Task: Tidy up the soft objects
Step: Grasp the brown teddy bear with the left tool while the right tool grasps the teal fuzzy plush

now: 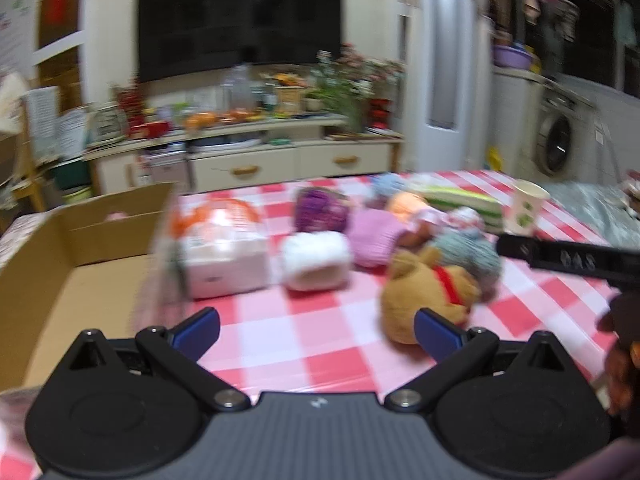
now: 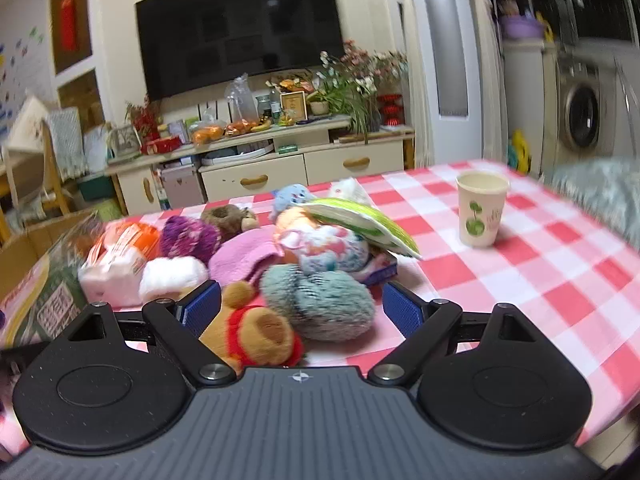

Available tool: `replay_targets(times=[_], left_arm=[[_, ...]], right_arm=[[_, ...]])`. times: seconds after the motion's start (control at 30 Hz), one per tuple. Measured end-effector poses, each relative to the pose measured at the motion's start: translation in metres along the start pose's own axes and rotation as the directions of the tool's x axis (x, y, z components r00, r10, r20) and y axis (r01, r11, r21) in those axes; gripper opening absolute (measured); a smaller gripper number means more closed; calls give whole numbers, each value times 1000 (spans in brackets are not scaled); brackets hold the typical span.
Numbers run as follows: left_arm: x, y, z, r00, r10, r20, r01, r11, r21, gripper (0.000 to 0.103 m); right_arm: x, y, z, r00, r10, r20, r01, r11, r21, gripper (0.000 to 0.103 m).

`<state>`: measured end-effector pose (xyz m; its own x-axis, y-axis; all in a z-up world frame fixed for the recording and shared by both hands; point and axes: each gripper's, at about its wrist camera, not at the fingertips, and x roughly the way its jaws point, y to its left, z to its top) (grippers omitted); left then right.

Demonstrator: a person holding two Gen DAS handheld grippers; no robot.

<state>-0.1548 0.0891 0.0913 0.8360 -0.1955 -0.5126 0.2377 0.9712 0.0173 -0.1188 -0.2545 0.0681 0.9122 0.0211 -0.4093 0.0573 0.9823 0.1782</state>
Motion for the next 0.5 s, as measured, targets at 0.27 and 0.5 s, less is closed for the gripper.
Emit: replay_targets(times=[0.27,0.5], left_arm=[[37,-42,1,988,-151,-42,155,980,122,102],[75,-78,-2,965,-241,-104,261,926,272,102]], right_arm=[[3,-30,-1,998,26,-54,-20,993,118,103],[1,-30,-8,978,165,-127,-137,969,204,103]])
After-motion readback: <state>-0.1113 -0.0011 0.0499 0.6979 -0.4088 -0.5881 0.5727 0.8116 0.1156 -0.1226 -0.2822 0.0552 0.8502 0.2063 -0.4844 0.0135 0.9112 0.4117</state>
